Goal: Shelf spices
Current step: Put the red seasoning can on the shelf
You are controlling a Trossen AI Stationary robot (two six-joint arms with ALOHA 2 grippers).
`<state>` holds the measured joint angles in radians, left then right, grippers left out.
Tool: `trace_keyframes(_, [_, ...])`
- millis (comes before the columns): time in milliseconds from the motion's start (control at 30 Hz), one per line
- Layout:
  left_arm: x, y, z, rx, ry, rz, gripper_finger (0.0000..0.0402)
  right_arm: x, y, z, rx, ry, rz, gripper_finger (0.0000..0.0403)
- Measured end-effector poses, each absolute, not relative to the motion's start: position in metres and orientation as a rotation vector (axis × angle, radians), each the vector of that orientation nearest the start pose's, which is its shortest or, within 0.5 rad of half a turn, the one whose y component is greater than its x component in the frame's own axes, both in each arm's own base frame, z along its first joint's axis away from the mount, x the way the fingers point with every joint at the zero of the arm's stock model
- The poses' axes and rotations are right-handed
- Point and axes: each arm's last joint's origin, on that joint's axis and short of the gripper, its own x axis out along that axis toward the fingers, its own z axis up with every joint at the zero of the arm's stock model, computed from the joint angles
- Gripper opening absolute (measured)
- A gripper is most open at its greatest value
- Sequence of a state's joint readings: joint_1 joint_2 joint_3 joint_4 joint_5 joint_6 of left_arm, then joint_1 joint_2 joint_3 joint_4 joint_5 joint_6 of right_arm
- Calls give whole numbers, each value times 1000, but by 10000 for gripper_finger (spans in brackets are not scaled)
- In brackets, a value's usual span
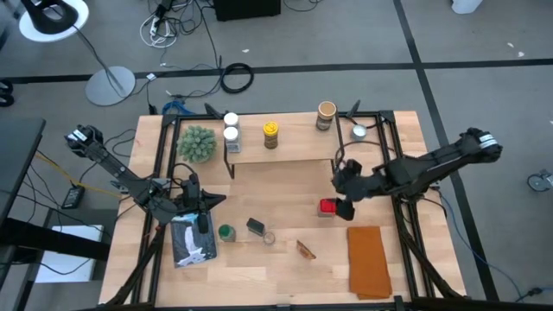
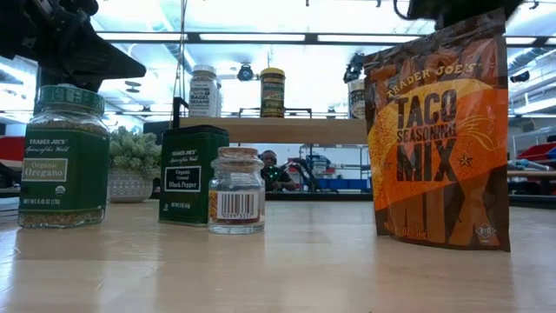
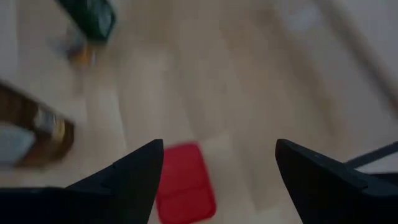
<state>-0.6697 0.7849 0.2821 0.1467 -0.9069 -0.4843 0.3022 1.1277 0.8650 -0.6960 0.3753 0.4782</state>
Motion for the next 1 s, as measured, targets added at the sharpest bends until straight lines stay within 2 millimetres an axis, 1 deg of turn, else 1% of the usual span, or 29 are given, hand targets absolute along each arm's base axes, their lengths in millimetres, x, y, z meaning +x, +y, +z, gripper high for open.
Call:
trace_keyframes(333, [137,-80,196,-232,180,291,1,236,69,204,109,1167,-181,307])
trace_keyframes(533, [137,-80,196,-233,180,291,1,249,69,173,44,1295,-181,306])
trace_keyframes(600, [137,-80,196,-232,180,291,1,253,68,166,48,1310,-184,290])
trace_keyframes(667, [137,-80,196,-233,179,291,1,256,66,162,80,1319,-170,248])
trace_keyframes(733, [138,-80,196,-236,177,290,1,258,62,162,117,1333,-152,191])
trace_keyframes(800, [138,-80,196,-236,176,290,1,259,58,167,147,1374,-142,191])
trace_keyframes(867, [138,-80,196,-237,176,290,1,261,55,180,146,1409,-140,191])
trace_keyframes(933, [138,-80,196,-236,176,290,1,266,53,199,119,1418,-134,191])
trace_keyframes(1000, [138,-80,196,-235,177,290,1,274,50,223,92,1404,-142,191])
